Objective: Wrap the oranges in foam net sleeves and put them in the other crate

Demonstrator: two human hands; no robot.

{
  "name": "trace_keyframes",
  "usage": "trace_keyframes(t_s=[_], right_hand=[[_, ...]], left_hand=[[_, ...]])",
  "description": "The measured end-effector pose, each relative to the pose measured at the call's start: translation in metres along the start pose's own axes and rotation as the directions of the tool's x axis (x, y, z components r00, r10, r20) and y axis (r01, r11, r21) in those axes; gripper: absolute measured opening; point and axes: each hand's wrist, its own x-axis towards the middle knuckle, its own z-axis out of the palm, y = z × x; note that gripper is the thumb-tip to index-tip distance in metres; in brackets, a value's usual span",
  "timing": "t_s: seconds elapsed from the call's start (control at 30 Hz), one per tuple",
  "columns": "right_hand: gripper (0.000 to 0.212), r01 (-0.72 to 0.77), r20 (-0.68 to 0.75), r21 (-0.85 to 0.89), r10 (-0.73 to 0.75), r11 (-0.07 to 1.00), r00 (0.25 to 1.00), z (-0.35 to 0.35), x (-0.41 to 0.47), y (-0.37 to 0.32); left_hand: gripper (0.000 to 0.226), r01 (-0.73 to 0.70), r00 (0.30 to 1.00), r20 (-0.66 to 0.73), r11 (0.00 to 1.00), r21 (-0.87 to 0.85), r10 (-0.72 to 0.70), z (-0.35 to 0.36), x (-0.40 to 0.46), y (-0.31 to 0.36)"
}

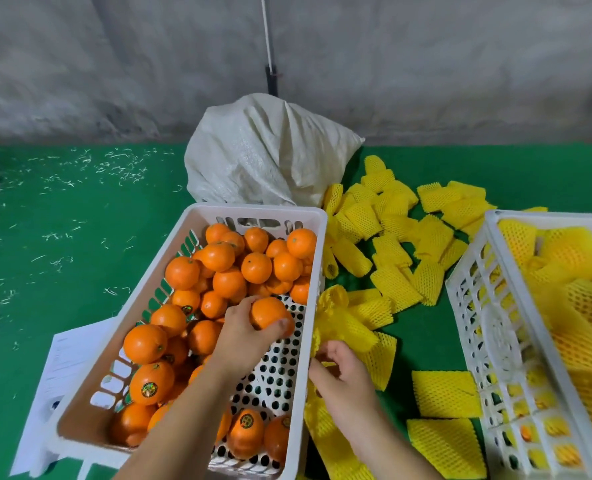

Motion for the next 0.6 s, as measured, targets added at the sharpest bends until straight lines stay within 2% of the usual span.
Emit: trace_keyframes(t_s=[0.03, 0.07, 0.13, 0.17, 0.23, 0.3, 0.37, 0.43, 0.47, 0.53, 0.6], right_hand=[[0.037, 0.000, 0.023, 0.014, 0.000, 1.000, 1.000, -0.001, 0.001, -0.001], [0.036, 0.004, 0.038, 0.014, -0.004, 1.000, 0.999, -0.001, 0.000, -0.005], [0.014, 0.046, 0.008, -0.037, -0.046, 0.998, 0.999, -0.007, -0.002, -0.012], [0.019, 0.070, -0.057, -0.057, -0.073, 0.996, 0.996, -0.011, -0.003, -0.014], [0.014, 0.070, -0.215, -0.020, -0.073, 0.997, 0.974, -0.018, -0.010, -0.017], [0.025, 0.107, -0.346, 0.011, -0.097, 0.994, 0.933, -0.023, -0.028, -0.025], [0.036, 0.198, -0.384, 0.000, -0.183, 0.980, 0.905, -0.027, -0.055, -0.033], [0.033, 0.267, -0.366, -0.044, -0.264, 0.963, 0.892, -0.031, -0.081, -0.041], [0.025, 0.303, -0.365, -0.051, -0.300, 0.952, 0.881, -0.035, -0.091, -0.045], [0.007, 0.372, -0.384, -0.037, -0.357, 0.928, 0.852, -0.045, -0.110, -0.059], [0.022, 0.449, -0.382, -0.017, -0.420, 0.894, 0.823, -0.054, -0.127, -0.073]], left_hand=[[0.044, -0.008, 1.000, -0.017, 0.988, -0.152, 0.006, 0.003, -0.016, 0.011], [0.039, -0.021, 0.999, -0.040, 0.966, -0.258, 0.011, 0.006, -0.033, 0.022], [0.039, -0.034, 0.997, -0.080, 0.924, -0.382, 0.004, 0.013, -0.064, 0.039], [0.043, -0.029, 0.994, -0.104, 0.904, -0.426, -0.017, 0.015, -0.077, 0.046], [0.050, 0.007, 0.989, -0.124, 0.872, -0.490, -0.078, 0.017, -0.102, 0.057], [0.058, 0.057, 0.995, -0.041, 0.853, -0.519, -0.091, 0.014, -0.123, 0.063], [0.063, 0.094, 0.987, 0.162, 0.854, -0.511, -0.011, 0.008, -0.141, 0.072], [0.065, 0.093, 0.923, 0.369, 0.863, -0.497, 0.113, 0.005, -0.156, 0.085], [0.065, 0.073, 0.893, 0.420, 0.868, -0.491, 0.163, 0.004, -0.163, 0.092], [0.066, 0.034, 0.873, 0.437, 0.866, -0.499, 0.218, 0.004, -0.176, 0.108], [0.072, 0.021, 0.874, 0.427, 0.860, -0.509, 0.231, 0.001, -0.187, 0.123]])
